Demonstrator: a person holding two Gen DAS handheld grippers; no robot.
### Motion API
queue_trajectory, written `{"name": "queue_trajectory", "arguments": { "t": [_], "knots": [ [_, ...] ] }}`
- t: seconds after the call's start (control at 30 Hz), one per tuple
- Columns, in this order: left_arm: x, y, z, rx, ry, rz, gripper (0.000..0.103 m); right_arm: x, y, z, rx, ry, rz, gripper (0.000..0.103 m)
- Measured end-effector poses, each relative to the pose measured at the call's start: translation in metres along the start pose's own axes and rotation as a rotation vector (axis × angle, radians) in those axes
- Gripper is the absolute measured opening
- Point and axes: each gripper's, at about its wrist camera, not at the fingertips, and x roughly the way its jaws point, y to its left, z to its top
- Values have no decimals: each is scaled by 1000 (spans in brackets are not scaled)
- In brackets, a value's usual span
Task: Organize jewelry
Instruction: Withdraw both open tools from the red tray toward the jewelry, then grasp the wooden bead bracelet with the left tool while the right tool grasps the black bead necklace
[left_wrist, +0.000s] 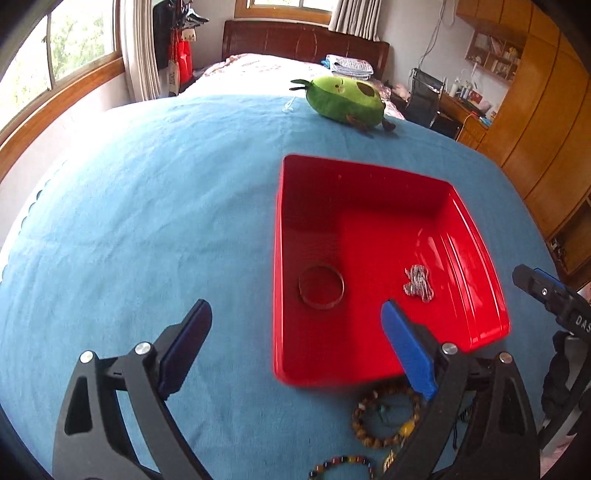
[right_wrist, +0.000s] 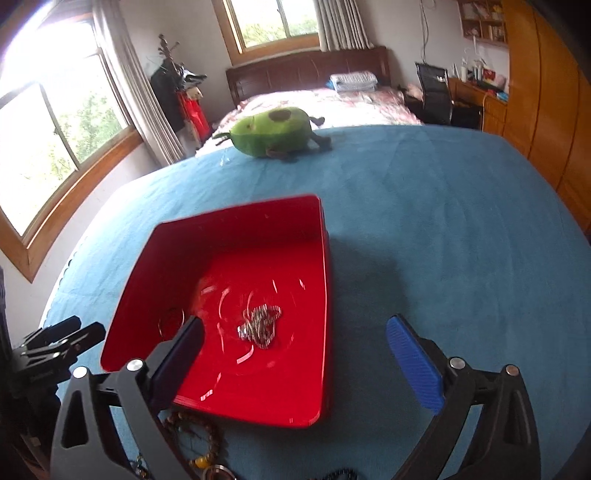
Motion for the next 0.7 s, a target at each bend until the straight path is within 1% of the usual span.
{"name": "queue_trajectory", "arguments": {
  "t": [0.1, 0.17, 0.2, 0.27, 0.4, 0.43, 0.5, 0.57, 0.63, 0.7],
  "knots": [
    [-6, 4, -22, -4, 23, -15, 92, -3, -1, -13, -12, 35, 23, 99],
    [-11, 4, -39, 9, 29, -28, 92, -3, -2, -22, -28, 72, 58, 99],
    [-12, 4, -45, 9, 29, -29, 92, -5, -4, -31, -24, 79, 91, 99],
    [-12, 3, -59, -2, 41, -39, 92, -8, -9, -43, -2, 77, 113, 99],
    [-2, -8, -78, -13, 81, -88, 91, -12, -24, -65, 53, 72, 131, 99],
    [2, -13, -82, -11, 99, -91, 82, -13, -26, -68, 58, 68, 136, 99],
    [14, -24, -88, 19, 154, -101, 70, -14, -29, -72, 54, 71, 135, 99],
    [26, -30, -92, 21, 197, -107, 70, -15, -30, -74, 47, 81, 137, 99],
    [34, -36, -97, 33, 221, -95, 68, -15, -27, -74, 33, 88, 134, 99],
    [37, -39, -98, 45, 225, -79, 68, -16, -24, -76, 18, 87, 132, 99]
  ]
}}
